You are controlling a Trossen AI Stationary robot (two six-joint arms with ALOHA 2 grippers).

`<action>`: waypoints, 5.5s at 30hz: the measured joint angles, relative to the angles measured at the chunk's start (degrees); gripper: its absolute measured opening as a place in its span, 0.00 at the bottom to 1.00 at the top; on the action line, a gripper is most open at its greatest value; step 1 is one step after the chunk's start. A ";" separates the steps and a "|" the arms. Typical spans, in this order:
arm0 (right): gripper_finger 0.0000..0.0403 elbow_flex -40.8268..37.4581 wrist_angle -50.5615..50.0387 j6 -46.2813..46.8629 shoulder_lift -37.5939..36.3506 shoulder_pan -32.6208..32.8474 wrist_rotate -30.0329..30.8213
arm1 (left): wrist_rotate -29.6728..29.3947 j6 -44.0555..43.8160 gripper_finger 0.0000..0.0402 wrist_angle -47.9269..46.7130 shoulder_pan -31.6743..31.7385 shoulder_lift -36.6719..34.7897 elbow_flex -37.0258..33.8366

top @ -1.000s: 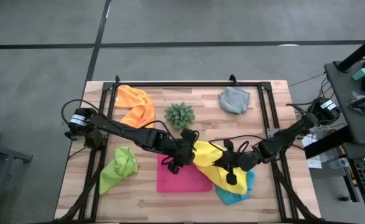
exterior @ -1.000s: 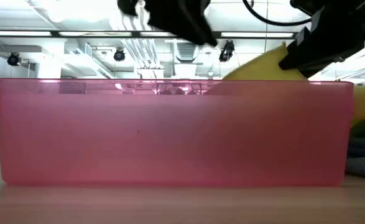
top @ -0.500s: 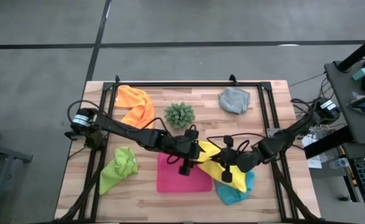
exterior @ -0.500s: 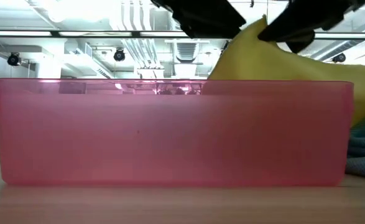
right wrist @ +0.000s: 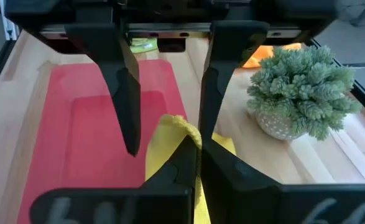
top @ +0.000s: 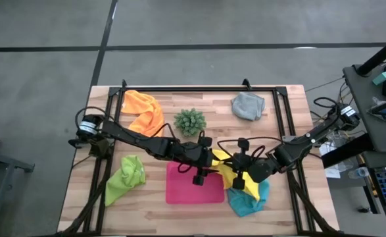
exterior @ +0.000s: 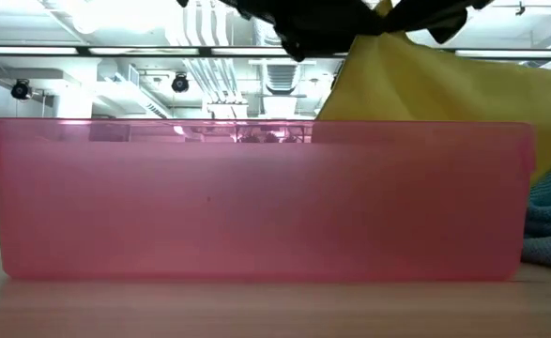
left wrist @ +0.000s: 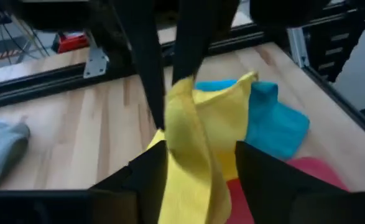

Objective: Fold microfiber towels
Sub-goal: Fold the yellow microfiber cloth

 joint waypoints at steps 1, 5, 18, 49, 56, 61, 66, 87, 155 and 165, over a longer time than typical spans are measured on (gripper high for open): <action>0.02 0.25 -0.36 -0.05 0.01 0.00 -0.02 | 0.07 0.09 0.37 -0.64 0.02 0.07 -0.03; 0.02 0.79 -0.32 -0.34 0.02 0.02 -0.04 | 0.17 1.05 0.17 -0.85 0.33 0.74 -0.15; 0.34 9.32 -19.36 11.33 -0.83 0.00 -1.68 | -5.45 7.05 0.00 -0.84 0.59 -1.19 -0.15; 0.50 16.23 -42.75 57.14 24.60 14.18 -5.57 | -16.16 7.85 0.00 -1.06 3.09 -3.37 0.20; 0.36 17.76 -52.26 63.49 27.36 14.32 -6.39 | -16.16 9.00 0.00 -1.59 3.09 -3.37 0.17; 0.07 19.93 -54.55 60.55 24.11 14.29 -6.10 | -16.13 9.31 0.00 -1.97 3.09 -3.76 0.15; 0.03 21.28 -54.59 59.44 20.07 14.29 -6.20 | -16.14 9.34 0.00 -2.42 3.09 -4.74 0.15; 0.02 45.03 -74.21 37.53 4.72 11.76 18.75 | -9.53 18.08 0.00 -3.28 6.65 -18.67 0.17; 0.02 13.87 -56.00 41.77 2.94 6.98 -1.60 | -0.34 9.13 0.00 3.73 7.54 -16.50 -20.87; 0.02 2.88 -55.51 41.53 4.47 -4.17 -1.70 | -9.92 5.88 0.00 5.73 8.84 -10.34 -19.56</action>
